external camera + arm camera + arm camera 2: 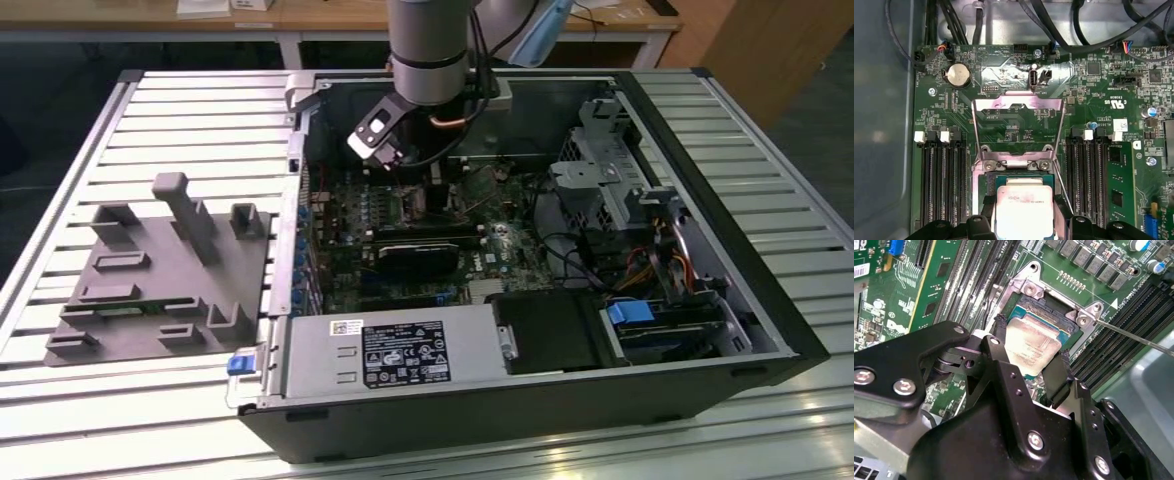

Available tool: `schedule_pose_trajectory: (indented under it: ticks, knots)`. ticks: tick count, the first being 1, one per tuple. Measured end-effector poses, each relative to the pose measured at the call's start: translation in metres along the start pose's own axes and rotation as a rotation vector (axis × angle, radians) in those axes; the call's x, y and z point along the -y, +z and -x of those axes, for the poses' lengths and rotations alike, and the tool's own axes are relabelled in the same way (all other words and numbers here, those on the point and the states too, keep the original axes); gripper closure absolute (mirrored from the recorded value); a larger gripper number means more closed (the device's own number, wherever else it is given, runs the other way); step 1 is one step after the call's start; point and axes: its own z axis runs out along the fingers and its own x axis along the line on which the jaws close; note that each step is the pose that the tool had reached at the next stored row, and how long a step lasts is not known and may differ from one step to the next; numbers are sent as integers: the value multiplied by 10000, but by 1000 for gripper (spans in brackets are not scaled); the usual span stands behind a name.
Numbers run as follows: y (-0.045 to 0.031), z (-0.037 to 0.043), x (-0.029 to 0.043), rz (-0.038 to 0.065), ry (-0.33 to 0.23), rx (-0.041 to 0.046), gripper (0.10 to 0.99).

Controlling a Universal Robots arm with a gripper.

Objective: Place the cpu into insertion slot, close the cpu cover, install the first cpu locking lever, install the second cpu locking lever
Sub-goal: 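Place the cpu into insertion slot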

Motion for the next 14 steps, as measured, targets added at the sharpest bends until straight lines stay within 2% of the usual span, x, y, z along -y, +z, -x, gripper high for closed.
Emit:
schedule_pose_trajectory:
  ticks: [3,8,14]
  knots:
    - [21,0,4,-1,16,-21,549]
    - [49,-2,7,-4,27,-141,549]
    - [76,-1,10,-7,29,-159,549]
